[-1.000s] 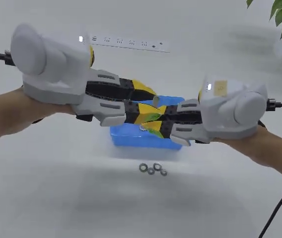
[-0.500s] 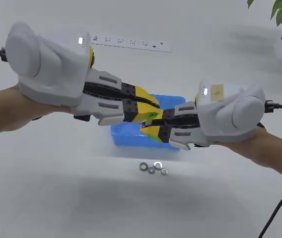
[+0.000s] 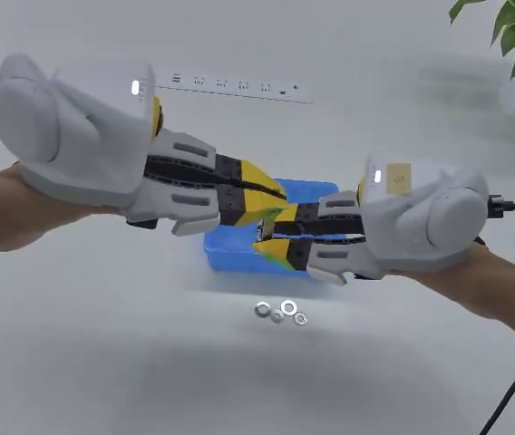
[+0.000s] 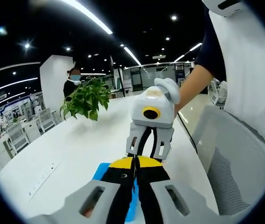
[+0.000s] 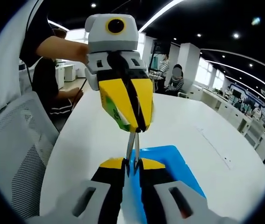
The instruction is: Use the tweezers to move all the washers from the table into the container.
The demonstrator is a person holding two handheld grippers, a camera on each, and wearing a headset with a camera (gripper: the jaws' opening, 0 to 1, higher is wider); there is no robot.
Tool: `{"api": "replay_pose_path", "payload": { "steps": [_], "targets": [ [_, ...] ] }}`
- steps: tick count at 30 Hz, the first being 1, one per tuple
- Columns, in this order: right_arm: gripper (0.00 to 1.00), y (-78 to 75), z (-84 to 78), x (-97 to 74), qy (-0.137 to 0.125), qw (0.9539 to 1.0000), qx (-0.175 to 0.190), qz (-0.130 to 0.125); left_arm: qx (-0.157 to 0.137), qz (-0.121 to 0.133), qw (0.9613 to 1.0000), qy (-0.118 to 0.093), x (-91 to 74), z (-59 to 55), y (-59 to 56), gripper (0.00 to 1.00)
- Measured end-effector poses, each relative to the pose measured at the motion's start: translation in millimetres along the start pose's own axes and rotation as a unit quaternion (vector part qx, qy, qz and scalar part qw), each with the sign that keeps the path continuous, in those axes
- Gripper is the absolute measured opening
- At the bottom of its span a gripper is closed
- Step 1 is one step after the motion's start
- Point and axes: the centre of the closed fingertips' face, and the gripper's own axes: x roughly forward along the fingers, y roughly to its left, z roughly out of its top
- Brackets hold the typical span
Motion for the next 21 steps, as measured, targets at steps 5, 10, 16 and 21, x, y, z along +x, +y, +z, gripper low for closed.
{"api": "replay_pose_path", "payload": {
  "steps": [5,10,16,21],
  "targets": [
    [0.23,6.6,-2.8,-3.6,0.000,0.9998,0.019,-0.007,-0.006,0.013,0.9999,-0.004,-3.1,-0.6,-4.8,0.05],
    [0.29,12.3,-9.3,-11.8,0.000,0.9988,0.041,-0.026,-0.026,0.035,0.9987,-0.025,-8.6,5.6,-11.6,0.04],
    [0.31,20.5,-13.3,-24.3,-0.018,0.9955,0.082,-0.042,-0.027,0.037,0.9986,-0.024,-12.9,6.5,-23.1,0.04],
    [0.36,30.9,-20.4,-35.6,-0.019,0.9936,0.098,-0.051,-0.004,0.048,0.9985,-0.026,-13.5,7.1,-32.1,0.05]
  ]
}}
